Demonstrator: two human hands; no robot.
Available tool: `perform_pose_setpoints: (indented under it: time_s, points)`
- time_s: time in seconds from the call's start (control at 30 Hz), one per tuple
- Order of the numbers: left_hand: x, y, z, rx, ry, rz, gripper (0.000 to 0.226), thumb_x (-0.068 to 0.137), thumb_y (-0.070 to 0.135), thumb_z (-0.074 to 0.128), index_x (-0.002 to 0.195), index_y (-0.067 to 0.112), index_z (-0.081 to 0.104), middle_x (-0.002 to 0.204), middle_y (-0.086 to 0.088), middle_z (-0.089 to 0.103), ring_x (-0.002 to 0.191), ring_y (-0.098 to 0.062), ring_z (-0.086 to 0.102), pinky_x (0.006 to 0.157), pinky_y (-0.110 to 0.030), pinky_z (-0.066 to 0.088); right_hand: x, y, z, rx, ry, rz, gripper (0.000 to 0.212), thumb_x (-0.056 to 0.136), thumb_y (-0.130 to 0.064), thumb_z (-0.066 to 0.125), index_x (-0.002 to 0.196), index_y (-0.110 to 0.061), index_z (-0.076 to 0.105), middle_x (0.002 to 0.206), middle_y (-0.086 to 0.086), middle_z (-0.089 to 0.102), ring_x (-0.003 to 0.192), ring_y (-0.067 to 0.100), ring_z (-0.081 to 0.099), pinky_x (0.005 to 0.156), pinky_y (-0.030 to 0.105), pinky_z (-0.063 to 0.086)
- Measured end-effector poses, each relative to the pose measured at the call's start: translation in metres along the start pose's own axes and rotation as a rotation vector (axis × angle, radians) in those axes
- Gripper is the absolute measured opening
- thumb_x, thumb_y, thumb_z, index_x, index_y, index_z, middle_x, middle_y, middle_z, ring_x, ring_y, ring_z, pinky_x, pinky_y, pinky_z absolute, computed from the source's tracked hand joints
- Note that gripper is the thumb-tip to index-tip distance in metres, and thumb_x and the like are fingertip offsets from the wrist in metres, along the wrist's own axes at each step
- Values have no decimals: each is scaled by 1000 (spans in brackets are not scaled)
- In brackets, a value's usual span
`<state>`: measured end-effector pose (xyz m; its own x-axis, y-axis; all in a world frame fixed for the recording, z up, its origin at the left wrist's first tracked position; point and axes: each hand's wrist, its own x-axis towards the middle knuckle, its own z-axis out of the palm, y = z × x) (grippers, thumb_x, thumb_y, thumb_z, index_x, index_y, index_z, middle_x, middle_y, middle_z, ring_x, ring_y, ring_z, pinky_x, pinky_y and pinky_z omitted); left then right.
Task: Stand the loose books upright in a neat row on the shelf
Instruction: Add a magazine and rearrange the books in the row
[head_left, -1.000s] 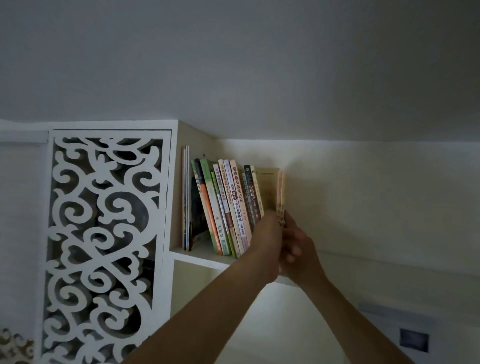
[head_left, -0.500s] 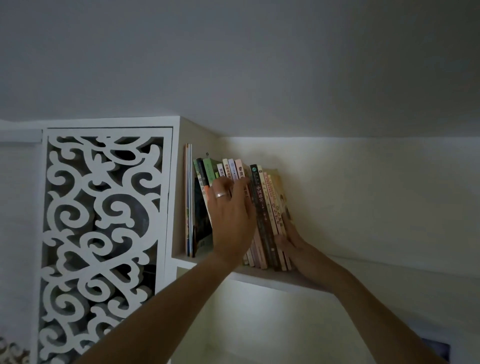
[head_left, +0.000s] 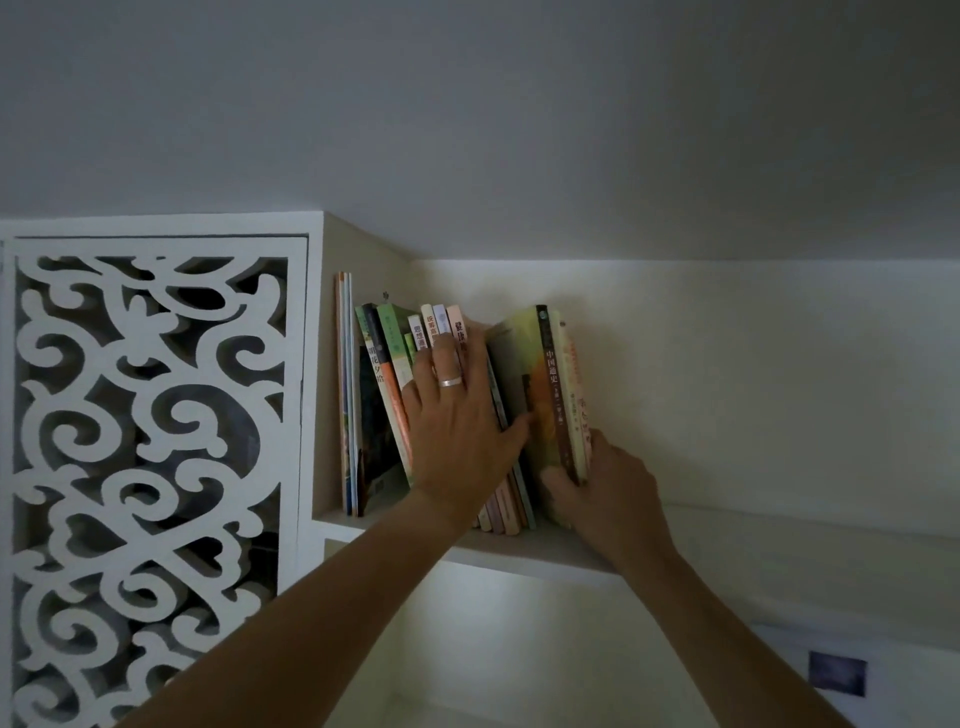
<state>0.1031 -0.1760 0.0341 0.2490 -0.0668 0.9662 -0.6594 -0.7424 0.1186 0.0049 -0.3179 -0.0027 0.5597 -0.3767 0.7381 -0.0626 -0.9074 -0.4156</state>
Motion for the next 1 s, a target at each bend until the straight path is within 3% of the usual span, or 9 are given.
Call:
perform_pose_setpoints:
  time_s: [0.13, 0.33, 0.47, 0.57, 0.73, 0.8, 0.87, 0.93, 1.0]
  points:
    - [7, 14, -6, 145, 36, -2, 86, 90, 63, 58, 150, 4, 44, 146, -18, 45, 129, -33, 44, 102, -43, 44, -4, -2, -2, -98, 39, -50, 52, 92, -56, 57, 125, -17, 50, 101, 2, 70, 74, 18, 67, 66, 28, 59]
    - [29, 31, -17, 213, -6, -1, 41, 82, 23, 71, 115, 0, 67, 131, -21, 57, 115, -35, 56, 87, -42, 52, -9, -6, -5, -245, 40, -109, 47, 97, -59, 50, 118, -18, 49, 103, 1, 70, 73, 21, 69, 69, 28, 51]
    - [34, 42, -35, -175, -105, -52, 30, 86, 8, 65, 114, 4, 55, 125, -20, 47, 102, -29, 54, 83, -37, 53, -12, -15, -6, -249, 40, -75, 39, 99, -55, 47, 114, -18, 49, 95, -2, 71, 72, 21, 68, 67, 30, 48]
    - [27, 44, -44, -525, -183, -66, 41, 94, -2, 57, 130, 8, 40, 113, -17, 50, 70, -17, 56, 56, -25, 52, -19, -23, -4, -249, 49, -38, 38, 101, -54, 45, 117, -20, 47, 97, -3, 69, 77, 20, 69, 65, 28, 43]
    - [24, 42, -42, -677, -168, -172, 64, 96, -8, 54, 147, 16, 22, 89, -10, 67, 66, -23, 68, 56, -40, 61, -25, -29, -5, -231, 38, -41, 39, 105, -54, 34, 122, -22, 46, 93, -8, 66, 76, 16, 64, 55, 22, 31]
    - [23, 38, -47, -820, -109, -241, 61, 92, -12, 58, 138, 16, 29, 84, -1, 66, 65, -13, 69, 50, -28, 59, -27, -31, -6, -182, 17, -46, 40, 106, -51, 28, 126, -22, 48, 90, -9, 64, 72, 13, 57, 51, 15, 26]
    - [19, 33, -57, -915, -7, -296, 49, 91, -7, 62, 125, 18, 37, 86, 3, 66, 68, -6, 69, 50, -20, 55, -29, -30, -8, -162, -6, -52, 41, 107, -49, 28, 134, -25, 47, 100, -7, 70, 79, 15, 63, 55, 17, 31]
    - [21, 28, -70, -992, 71, -365, 34, 93, 3, 66, 118, 15, 46, 85, 5, 66, 68, -2, 68, 54, -18, 53, -32, -31, -7, -159, -18, -30, 43, 107, -51, 30, 139, -28, 45, 107, -4, 72, 90, 19, 69, 64, 25, 38]
    - [25, 17, -78, -974, -12, -424, 18, 96, 23, 66, 109, 18, 56, 86, 7, 67, 74, -1, 68, 64, -24, 55, -33, -36, -1, -180, 15, -10, 50, 105, -57, 24, 140, -29, 46, 105, -5, 72, 90, 19, 70, 66, 28, 43]
